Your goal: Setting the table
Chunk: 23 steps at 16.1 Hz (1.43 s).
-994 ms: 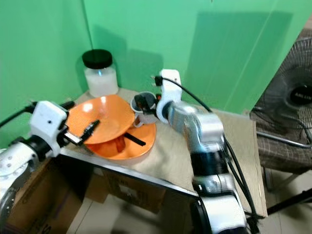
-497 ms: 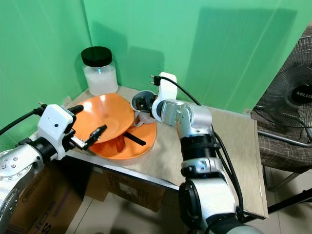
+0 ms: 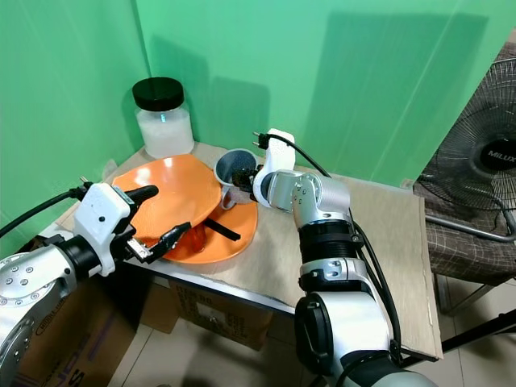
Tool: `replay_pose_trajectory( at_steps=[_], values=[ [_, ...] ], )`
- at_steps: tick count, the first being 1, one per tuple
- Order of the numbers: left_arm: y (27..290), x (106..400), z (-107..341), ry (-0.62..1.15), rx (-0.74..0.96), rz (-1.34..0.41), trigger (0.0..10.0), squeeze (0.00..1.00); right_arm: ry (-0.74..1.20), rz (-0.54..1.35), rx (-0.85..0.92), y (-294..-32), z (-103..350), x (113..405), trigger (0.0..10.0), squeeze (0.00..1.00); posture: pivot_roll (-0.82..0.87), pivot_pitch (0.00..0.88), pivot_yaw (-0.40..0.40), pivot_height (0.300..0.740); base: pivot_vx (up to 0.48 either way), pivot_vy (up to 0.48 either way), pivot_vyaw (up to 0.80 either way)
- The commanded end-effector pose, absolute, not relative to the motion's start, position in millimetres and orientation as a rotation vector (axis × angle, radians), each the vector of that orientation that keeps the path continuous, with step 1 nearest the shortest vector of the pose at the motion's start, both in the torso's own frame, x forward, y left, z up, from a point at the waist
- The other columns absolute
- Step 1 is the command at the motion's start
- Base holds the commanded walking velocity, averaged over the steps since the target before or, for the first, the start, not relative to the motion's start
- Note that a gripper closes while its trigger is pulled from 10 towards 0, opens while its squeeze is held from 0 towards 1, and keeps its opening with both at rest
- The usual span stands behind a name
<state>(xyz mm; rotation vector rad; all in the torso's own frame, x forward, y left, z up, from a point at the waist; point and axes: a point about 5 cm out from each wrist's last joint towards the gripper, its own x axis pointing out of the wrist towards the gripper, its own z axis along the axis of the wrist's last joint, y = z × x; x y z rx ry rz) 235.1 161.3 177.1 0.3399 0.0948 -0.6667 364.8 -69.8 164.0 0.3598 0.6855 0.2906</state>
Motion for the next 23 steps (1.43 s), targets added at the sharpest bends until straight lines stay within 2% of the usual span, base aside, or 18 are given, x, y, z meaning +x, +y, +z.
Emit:
replay_pose_trajectory(
  at_steps=[1,17,23],
  values=[
    [159.6,231.9,178.4,0.087,0.348,-0.687,10.0,0.0,0.677,0.299,0.363,-66.2,169.0,366.8,0.0,0.0,-0.07,0.0,-0.037,0.74,0.0,0.0,0.0],
    [160.9,231.7,176.6,0.085,0.362,-0.683,10.0,0.0,0.677,0.277,0.391,-71.6,162.6,367.6,0.0,0.0,-0.07,0.0,-0.041,0.74,0.0,0.0,0.0],
    [164.4,236.8,180.1,0.065,0.374,-0.652,10.0,0.0,0.517,0.258,0.493,-84.7,179.5,377.0,0.0,0.0,-0.07,0.0,-0.034,0.74,0.0,0.0,0.0]
  ],
)
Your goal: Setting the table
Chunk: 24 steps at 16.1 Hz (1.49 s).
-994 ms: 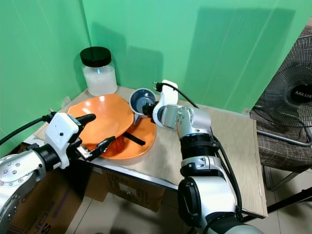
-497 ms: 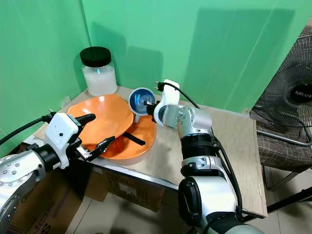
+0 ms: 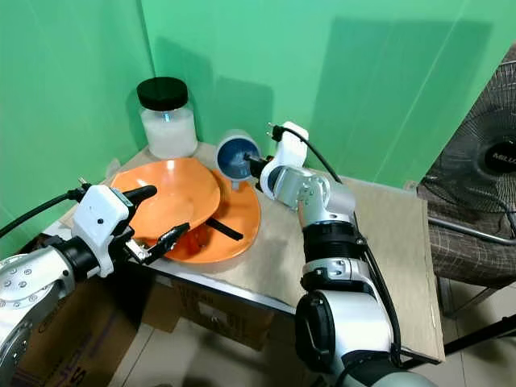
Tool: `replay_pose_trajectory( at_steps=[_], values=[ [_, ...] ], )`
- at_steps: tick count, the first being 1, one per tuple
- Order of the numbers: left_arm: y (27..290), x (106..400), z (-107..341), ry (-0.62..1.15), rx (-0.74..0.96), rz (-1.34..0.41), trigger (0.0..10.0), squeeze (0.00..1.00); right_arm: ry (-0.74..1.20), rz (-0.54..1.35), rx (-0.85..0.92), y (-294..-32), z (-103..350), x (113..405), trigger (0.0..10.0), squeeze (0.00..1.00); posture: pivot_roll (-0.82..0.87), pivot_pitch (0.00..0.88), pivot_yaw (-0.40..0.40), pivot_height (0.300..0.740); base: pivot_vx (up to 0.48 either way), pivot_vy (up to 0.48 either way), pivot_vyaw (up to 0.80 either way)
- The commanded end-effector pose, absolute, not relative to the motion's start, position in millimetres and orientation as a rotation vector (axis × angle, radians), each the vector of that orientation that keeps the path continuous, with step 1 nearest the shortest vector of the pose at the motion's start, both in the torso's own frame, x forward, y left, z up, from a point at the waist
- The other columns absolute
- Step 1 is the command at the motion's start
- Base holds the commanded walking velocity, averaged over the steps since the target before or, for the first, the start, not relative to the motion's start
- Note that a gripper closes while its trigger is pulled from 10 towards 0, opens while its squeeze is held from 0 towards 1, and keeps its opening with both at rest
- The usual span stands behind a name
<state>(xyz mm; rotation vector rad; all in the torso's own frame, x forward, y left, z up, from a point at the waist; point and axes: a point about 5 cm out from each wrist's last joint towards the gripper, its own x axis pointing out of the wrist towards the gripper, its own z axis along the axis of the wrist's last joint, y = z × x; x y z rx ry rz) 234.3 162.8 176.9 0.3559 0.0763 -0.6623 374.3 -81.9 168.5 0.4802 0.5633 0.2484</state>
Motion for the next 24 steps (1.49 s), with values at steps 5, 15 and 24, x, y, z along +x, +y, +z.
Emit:
replay_pose_trajectory(
  at_steps=[5,15,24],
  values=[
    [163.6,239.6,183.7,0.042,0.378,-0.632,10.0,0.0,0.176,0.33,0.426,-104.2,207.8,370.2,0.0,0.0,-0.06,0.0,-0.044,0.74,0.0,0.0,0.0],
    [136.7,247.2,180.1,-0.014,0.187,-0.29,10.0,0.0,-0.057,0.159,0.071,-153.9,193.8,252.6,10.0,0.0,-0.12,0.0,0.017,0.74,0.0,0.0,-0.29],
    [153.9,248.1,179.5,-0.008,0.156,-0.112,10.0,0.0,-0.056,0.107,0.018,-155.5,185.5,250.4,10.0,0.0,-0.09,0.0,-0.029,0.74,0.0,0.0,-0.8]
  ],
)
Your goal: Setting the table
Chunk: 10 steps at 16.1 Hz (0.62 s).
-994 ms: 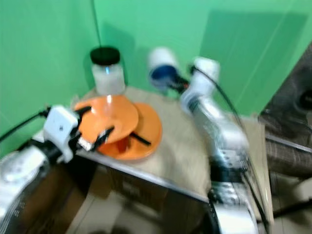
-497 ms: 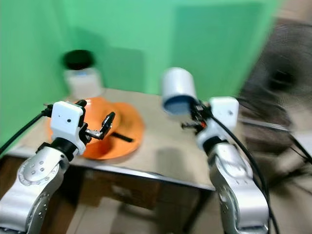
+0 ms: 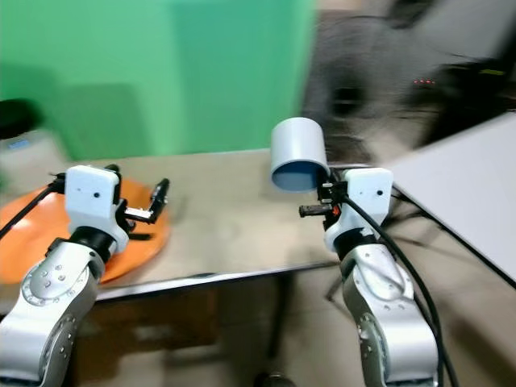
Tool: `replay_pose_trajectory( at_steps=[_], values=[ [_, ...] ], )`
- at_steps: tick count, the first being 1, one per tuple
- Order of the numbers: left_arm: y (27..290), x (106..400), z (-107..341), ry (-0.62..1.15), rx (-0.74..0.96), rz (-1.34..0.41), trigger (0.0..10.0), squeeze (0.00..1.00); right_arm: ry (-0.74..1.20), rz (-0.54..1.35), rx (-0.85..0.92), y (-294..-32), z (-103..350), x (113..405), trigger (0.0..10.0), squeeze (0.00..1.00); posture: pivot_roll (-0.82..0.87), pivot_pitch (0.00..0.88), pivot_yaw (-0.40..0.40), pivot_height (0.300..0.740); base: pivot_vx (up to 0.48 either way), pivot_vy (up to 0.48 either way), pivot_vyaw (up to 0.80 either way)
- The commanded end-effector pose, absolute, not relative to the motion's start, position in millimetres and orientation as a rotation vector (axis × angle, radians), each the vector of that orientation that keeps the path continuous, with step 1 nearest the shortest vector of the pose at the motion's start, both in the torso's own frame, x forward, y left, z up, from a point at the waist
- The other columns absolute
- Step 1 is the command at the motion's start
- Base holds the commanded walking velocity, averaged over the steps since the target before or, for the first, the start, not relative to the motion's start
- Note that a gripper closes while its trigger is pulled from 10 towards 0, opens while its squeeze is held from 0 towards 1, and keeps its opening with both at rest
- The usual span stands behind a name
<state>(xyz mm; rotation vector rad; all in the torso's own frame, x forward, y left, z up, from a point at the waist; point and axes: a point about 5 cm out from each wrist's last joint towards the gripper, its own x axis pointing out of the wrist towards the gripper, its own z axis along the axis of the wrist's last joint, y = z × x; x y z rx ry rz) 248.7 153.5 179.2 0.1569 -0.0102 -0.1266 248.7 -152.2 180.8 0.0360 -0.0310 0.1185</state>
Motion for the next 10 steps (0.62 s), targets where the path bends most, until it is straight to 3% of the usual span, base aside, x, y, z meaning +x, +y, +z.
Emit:
replay_pose_trajectory(
  at_steps=[1,3,10],
  values=[
    [153.8,247.2,179.4,-0.006,0.151,-0.113,10.0,0.0,-0.042,0.11,0.035,-154.8,183.8,251.9,10.0,0.0,-0.09,0.0,-0.036,0.74,0.0,0.0,-0.8],
    [157.6,247.0,180.7,-0.02,0.151,-0.09,10.0,0.0,0.039,0.124,0.05,-153.9,175.9,254.3,10.0,0.0,-0.08,0.0,-0.043,0.74,0.0,0.0,-0.8],
    [155.0,248.9,182.6,-0.037,0.171,-0.095,10.0,0.0,0.043,0.14,0.05,-150.7,178.0,254.0,10.0,0.0,-0.1,0.0,-0.043,0.74,0.0,0.0,-0.8]
  ],
)
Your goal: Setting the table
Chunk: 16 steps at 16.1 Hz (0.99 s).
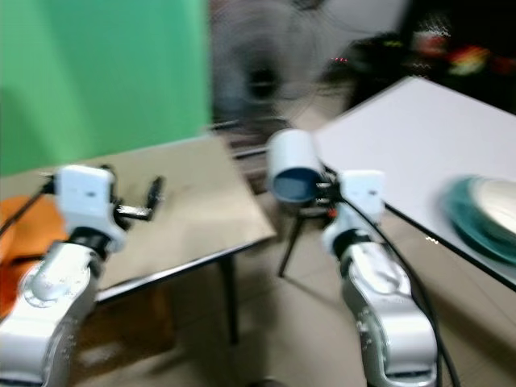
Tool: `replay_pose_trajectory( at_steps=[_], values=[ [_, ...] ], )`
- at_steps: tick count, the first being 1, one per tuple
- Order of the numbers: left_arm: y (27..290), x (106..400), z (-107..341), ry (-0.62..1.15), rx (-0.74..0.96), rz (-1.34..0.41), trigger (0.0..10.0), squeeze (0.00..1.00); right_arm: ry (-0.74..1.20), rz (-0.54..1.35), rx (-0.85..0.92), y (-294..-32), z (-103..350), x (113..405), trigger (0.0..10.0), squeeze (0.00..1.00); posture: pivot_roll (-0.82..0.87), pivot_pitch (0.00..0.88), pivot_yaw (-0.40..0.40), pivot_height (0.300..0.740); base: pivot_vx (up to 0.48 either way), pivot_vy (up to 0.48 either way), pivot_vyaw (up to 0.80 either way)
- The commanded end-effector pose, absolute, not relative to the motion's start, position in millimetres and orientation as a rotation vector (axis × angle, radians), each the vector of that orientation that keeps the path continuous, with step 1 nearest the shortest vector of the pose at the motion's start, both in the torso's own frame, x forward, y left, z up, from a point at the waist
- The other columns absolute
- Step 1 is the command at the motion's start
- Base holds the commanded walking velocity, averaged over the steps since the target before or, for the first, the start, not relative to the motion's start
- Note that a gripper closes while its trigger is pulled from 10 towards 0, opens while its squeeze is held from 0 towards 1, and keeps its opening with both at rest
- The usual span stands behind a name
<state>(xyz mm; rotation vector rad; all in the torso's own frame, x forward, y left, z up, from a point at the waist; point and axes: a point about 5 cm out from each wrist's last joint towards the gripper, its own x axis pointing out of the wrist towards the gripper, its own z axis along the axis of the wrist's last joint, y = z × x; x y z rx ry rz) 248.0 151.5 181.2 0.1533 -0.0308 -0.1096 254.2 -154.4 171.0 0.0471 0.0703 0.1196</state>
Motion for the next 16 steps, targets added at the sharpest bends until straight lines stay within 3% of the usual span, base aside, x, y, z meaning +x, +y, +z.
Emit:
replay_pose_trajectory(
  at_steps=[1,8,16],
  values=[
    [153.2,250.5,182.1,-0.037,0.176,-0.101,10.0,0.0,0.04,0.135,0.055,-151.1,178.4,254.3,10.0,0.0,-0.1,0.0,-0.042,0.74,0.0,0.0,-0.8],
    [153.9,257.5,182.4,-0.041,0.189,-0.098,10.0,0.0,0.017,0.076,0.048,-158.8,181.1,256.7,10.0,0.0,-0.11,0.0,-0.019,0.74,0.0,-0.222,-0.69],
    [151.8,260.1,180.4,-0.037,0.191,-0.103,10.0,0.0,0.032,0.036,0.055,-166.5,178.0,258.8,10.0,0.0,-0.12,0.0,-0.013,0.74,0.0,-0.269,0.0]
  ],
)
